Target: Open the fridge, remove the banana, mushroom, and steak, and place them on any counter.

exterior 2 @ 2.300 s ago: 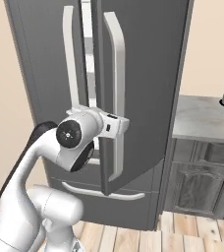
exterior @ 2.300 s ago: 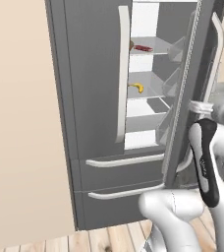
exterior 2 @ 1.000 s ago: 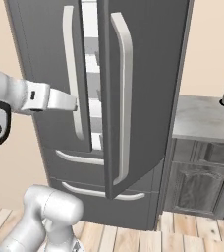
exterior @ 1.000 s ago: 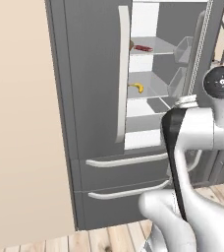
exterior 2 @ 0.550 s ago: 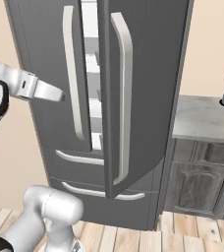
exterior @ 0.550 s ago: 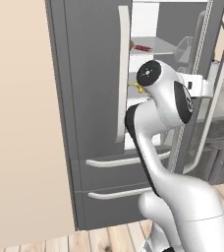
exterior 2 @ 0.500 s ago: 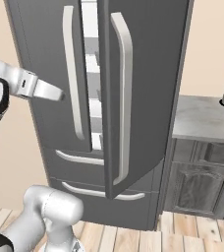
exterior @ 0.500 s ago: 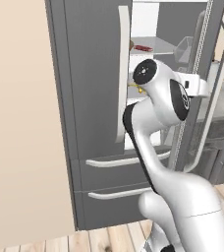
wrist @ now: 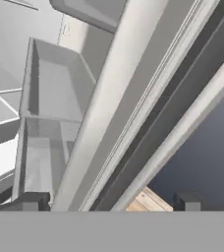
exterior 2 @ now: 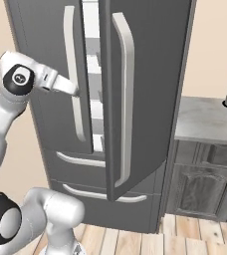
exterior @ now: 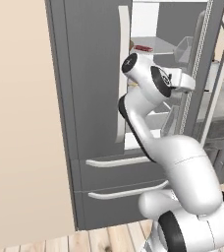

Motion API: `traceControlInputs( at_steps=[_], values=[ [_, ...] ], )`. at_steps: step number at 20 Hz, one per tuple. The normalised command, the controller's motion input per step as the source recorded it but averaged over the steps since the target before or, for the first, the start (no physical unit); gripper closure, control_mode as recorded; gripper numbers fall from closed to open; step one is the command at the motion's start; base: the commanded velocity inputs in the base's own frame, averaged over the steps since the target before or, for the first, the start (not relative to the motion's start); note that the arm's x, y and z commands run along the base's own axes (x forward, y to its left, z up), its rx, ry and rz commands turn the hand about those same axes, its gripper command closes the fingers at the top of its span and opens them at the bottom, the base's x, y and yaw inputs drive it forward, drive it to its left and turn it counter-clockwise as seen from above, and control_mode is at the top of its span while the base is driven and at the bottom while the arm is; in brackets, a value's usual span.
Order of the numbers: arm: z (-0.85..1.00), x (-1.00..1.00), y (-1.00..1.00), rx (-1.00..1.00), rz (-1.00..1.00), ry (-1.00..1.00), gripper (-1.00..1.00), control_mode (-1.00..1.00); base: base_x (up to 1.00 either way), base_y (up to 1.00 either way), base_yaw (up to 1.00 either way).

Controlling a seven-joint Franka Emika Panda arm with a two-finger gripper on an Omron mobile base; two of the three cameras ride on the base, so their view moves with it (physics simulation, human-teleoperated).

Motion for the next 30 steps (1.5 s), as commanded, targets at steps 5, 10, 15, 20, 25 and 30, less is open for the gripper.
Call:
traceControlInputs(
  at_steps=[5,10,15,20,25,30],
  values=[
    [-0.55,0.56,-0.09,-0.07,-0.01,-0.06,-1.0,-1.0,0.0,0.0,0.0],
    [-0.36,0.3,-0.28,-0.03,-0.05,-0.13,-1.0,-1.0,0.0,0.0,0.0],
    [-0.38,0.34,-0.5,-0.01,-0.04,-0.12,-1.0,-1.0,0.0,0.0,0.0],
    [-0.36,0.28,-0.8,0.0,-0.03,-0.01,-1.0,-1.0,0.0,0.0,0.0],
    [-0.27,0.01,-1.0,0.0,-0.05,0.0,-1.0,-1.0,0.0,0.0,0.0],
    [-0.28,-0.08,-1.0,0.0,-0.05,0.03,-1.0,-1.0,0.0,0.0,0.0]
  ],
)
